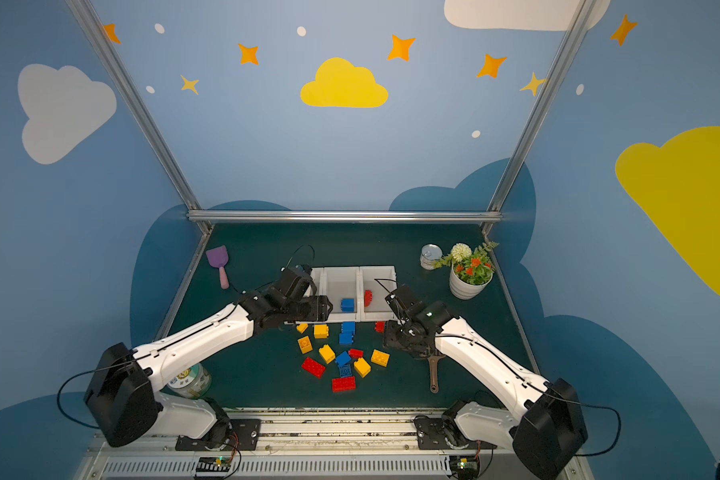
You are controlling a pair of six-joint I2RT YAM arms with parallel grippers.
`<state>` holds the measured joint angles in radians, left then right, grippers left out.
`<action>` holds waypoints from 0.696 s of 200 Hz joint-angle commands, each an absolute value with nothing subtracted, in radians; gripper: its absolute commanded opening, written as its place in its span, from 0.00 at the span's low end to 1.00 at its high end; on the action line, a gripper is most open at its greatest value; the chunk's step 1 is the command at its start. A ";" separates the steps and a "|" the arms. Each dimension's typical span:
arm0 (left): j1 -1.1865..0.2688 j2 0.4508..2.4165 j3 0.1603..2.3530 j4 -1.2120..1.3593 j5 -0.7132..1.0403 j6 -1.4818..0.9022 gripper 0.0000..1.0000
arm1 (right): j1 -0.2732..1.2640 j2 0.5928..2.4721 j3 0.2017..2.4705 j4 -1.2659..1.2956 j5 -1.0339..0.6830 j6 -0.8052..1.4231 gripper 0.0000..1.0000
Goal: Sort the legos into containers by color
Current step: 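Lower the left gripper onto a yellow brick near the bin and grasp it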
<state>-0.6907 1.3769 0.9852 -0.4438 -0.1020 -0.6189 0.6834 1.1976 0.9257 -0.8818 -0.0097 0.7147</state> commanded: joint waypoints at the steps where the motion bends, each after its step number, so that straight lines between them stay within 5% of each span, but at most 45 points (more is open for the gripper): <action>1: -0.695 1.305 0.922 -0.505 -0.147 -0.678 0.78 | 0.686 1.213 0.929 -0.858 -0.023 0.708 0.64; 71: -0.702 1.158 0.695 -0.529 -0.206 -0.865 0.76 | 0.690 1.284 0.954 -0.854 -0.053 0.682 0.64; 139: -0.717 1.305 0.694 -0.394 -0.136 -0.876 0.76 | 0.690 1.296 0.924 -0.819 -0.070 0.701 0.63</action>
<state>-0.7120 1.2434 0.6682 -0.4595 -0.1730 -0.8757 0.6842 1.2861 0.9283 -0.8188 -0.0628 0.6994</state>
